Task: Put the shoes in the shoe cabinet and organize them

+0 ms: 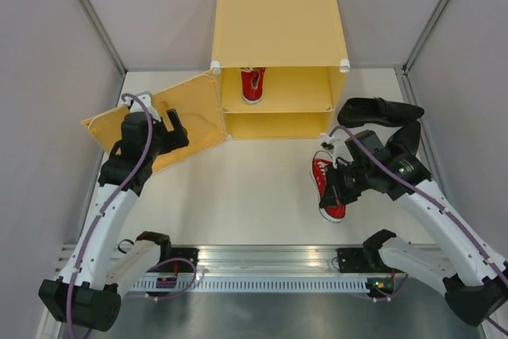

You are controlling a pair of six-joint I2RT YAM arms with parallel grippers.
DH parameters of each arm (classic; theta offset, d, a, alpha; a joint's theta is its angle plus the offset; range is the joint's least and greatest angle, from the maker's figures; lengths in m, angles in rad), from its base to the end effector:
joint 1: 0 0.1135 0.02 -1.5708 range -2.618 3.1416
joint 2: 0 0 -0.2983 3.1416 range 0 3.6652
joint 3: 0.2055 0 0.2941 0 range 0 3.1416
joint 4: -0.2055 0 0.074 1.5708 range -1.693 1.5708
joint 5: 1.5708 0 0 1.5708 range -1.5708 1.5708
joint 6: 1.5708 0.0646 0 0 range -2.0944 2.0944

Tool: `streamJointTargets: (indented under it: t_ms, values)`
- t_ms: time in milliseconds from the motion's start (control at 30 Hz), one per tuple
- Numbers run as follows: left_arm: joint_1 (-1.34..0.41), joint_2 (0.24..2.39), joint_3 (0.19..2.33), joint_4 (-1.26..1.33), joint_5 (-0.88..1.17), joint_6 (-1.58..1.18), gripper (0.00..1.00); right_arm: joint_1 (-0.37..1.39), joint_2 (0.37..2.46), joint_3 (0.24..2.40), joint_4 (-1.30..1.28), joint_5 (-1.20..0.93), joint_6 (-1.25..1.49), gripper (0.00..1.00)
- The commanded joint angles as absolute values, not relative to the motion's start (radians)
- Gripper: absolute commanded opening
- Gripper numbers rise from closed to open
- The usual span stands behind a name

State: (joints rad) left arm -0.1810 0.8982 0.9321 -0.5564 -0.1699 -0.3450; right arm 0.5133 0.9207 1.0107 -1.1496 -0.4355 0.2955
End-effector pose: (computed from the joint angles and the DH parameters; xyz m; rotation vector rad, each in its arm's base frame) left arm 0.2372 -0.0323 0.3479 -0.2731 2.0702 -0.1420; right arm 0.1484 0.1149 0.3210 -0.4523 2.6888 0.8336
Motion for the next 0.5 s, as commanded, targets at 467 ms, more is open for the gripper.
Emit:
streamJointTargets:
  t_ms: [467]
  values:
    - [-0.183, 0.991, 1.048, -0.508, -0.127, -0.319, 0.99, 0.701, 1.293, 1.491, -0.847, -0.077, 0.101, 0.0]
